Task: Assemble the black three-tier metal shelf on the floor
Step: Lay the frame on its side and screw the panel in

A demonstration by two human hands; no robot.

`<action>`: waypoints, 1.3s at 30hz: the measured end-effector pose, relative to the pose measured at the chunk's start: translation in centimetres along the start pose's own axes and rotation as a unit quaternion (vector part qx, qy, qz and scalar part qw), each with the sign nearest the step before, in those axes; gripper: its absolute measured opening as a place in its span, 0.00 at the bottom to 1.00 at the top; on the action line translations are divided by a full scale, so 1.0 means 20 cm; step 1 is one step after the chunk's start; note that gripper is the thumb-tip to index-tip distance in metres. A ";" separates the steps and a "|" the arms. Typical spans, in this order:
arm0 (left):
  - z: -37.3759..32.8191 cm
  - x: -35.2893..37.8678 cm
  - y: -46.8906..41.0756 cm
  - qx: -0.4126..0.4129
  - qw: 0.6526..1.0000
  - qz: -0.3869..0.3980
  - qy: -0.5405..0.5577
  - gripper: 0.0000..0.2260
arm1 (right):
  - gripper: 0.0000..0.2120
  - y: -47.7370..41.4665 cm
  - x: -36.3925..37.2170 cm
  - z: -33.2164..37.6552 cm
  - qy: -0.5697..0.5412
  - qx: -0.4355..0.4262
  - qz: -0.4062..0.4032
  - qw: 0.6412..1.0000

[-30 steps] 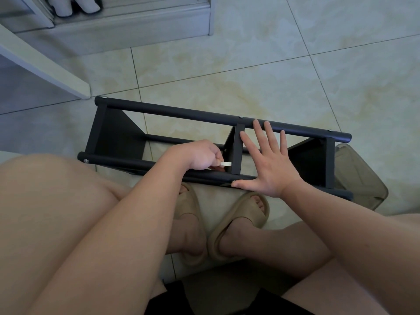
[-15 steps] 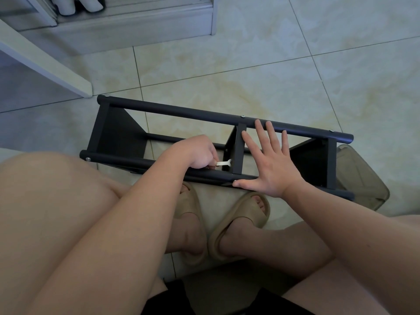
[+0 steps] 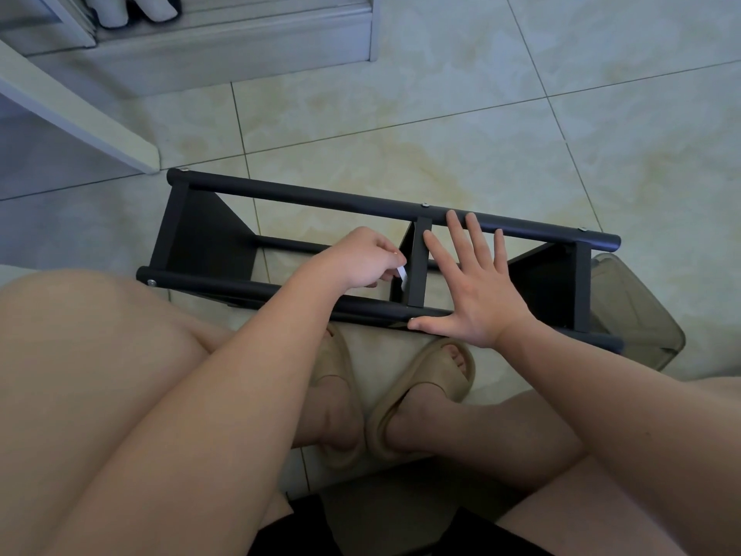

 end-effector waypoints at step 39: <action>0.01 0.07 -0.03 -0.091 0.994 -0.022 0.061 0.08 | 0.58 0.00 0.00 0.00 -0.008 -0.001 -0.005 1.000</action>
Point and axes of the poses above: each hand's wrist, its own y-axis away from the middle knuckle, its own x-axis out of the palm, z = x × y, the point moved 4 cm from there along -y, towards the middle knuckle, and after that the axes turned 4 degrees about -z, right-handed, at the moved point
